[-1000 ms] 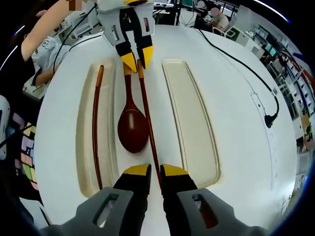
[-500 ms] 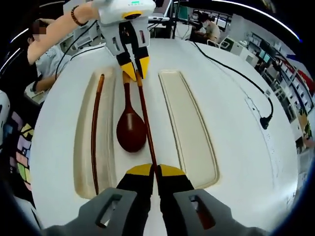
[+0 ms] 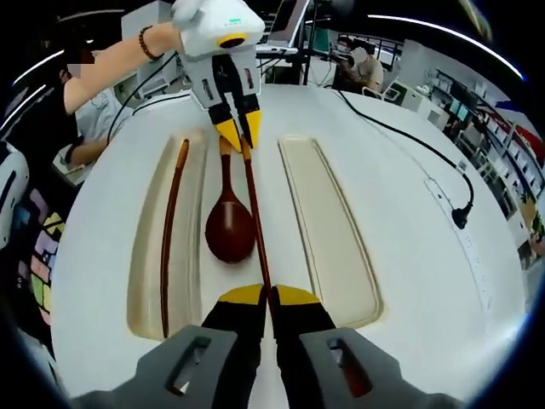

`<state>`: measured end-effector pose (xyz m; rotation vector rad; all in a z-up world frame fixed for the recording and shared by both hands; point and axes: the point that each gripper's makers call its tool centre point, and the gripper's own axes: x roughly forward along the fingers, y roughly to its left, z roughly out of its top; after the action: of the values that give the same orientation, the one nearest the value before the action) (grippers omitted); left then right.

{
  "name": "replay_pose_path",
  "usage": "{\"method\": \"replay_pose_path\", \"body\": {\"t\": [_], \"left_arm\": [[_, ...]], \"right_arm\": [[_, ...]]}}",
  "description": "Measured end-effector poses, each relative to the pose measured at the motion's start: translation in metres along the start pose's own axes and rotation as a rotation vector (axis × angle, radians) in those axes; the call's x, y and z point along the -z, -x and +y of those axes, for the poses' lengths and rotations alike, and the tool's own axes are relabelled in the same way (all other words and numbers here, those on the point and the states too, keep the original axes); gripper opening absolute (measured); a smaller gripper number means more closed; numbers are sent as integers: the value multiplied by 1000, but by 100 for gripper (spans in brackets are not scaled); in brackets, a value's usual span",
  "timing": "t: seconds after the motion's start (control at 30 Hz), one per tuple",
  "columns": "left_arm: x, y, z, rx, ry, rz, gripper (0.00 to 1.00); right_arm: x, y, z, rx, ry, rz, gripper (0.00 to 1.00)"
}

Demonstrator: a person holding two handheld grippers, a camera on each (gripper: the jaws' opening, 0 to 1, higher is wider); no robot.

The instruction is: Arrange the utensils inside the cutlery case until each visible utensil rests in its matching compartment.

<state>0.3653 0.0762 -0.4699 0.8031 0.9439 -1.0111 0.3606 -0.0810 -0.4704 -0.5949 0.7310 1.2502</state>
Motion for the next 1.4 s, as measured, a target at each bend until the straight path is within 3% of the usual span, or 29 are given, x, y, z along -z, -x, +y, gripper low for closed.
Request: {"method": "replay_pose_path", "body": {"t": [0.07,0.1,0.2,0.3,0.4,0.77,0.97,1.4], "left_arm": [[-1,0,1,-3,11,8,8],[0,0,1,7,57,21,8],[0,0,2,43,44,22,8],[-1,0,0,43,25,17,8],[-3,2,-2,49,11,1,7],[-13,23,2,8,5,-53,7],[-17,28,3,-22,-22,-35,7],[-11,38,-28,22,-46,9,6]], "right_arm": [[0,0,1,2,13,-7,1],[0,0,0,3,13,-8,1],[-1,0,2,5,11,5,1],[0,1,2,-14,-30,5,1],[2,2,-2,1,-16,8,1],[-13,21,-6,78,-15,-25,2],[-20,30,-3,118,-19,-21,2],[-19,37,14,135,10,-33,2]]}}
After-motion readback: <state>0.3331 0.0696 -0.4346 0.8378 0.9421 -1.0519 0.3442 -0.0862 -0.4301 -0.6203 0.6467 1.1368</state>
